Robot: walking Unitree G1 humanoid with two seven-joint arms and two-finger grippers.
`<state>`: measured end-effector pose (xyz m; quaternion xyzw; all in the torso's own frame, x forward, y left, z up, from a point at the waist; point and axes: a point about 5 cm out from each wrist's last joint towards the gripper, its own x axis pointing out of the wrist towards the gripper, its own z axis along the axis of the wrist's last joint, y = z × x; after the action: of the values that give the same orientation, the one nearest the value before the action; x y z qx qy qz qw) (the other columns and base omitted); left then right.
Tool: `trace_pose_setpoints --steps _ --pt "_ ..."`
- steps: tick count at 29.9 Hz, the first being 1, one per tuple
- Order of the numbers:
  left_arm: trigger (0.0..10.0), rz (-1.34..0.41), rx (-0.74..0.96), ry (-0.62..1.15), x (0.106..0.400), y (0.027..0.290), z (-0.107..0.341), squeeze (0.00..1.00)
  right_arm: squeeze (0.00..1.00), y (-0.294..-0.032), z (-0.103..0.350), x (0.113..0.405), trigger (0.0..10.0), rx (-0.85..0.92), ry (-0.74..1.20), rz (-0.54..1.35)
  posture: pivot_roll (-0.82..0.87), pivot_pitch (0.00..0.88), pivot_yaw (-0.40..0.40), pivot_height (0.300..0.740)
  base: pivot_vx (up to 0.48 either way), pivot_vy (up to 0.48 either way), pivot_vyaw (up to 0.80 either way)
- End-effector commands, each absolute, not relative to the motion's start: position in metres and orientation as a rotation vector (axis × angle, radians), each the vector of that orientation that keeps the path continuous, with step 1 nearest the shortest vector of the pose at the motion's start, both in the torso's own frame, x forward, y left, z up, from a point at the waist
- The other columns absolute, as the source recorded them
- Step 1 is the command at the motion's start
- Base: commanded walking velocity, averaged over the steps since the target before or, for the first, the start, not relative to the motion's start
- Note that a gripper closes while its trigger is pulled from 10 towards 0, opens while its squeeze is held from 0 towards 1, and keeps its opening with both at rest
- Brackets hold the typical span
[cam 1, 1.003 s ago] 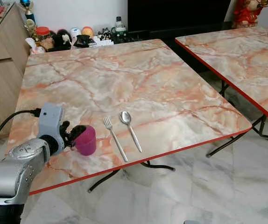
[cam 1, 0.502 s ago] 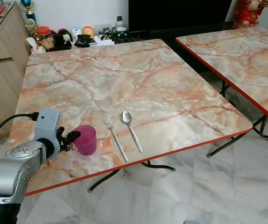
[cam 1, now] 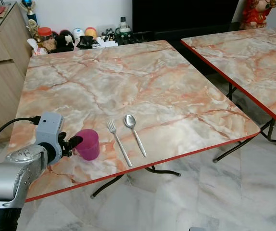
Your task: Setting the table
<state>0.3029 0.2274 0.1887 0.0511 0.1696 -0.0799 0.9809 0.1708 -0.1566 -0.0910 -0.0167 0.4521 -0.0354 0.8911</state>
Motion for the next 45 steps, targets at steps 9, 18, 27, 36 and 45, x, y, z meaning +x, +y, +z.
trace_pose_setpoints --steps 9,18,27,36,45 --pt "0.0 -0.180 0.120 0.371 0.302 0.223 0.187 0.00 0.00 -0.155 -0.094 0.164 10.0 -0.032 0.965 -0.069 0.15 0.121 -0.001 0.740 0.000 0.000 0.00" --pt "0.0 -0.186 0.119 0.366 0.302 0.223 0.187 0.00 0.00 -0.155 -0.094 0.164 10.0 -0.032 0.966 -0.068 0.15 0.121 -0.001 0.740 0.000 0.000 0.00" --pt "0.0 -0.211 0.124 0.353 0.302 0.220 0.190 0.00 0.00 -0.155 -0.094 0.164 10.0 -0.033 0.966 -0.069 0.15 0.121 -0.001 0.740 0.000 0.000 0.00" --pt "0.0 -0.244 0.120 0.348 0.300 0.214 0.189 0.00 0.00 -0.156 -0.094 0.164 10.0 -0.034 0.966 -0.068 0.15 0.119 -0.003 0.740 0.000 0.000 0.00" --pt "0.0 -0.265 0.120 0.342 0.299 0.211 0.188 0.00 0.00 -0.156 -0.094 0.165 10.0 -0.034 0.965 -0.068 0.15 0.119 -0.004 0.740 0.000 0.000 0.00"
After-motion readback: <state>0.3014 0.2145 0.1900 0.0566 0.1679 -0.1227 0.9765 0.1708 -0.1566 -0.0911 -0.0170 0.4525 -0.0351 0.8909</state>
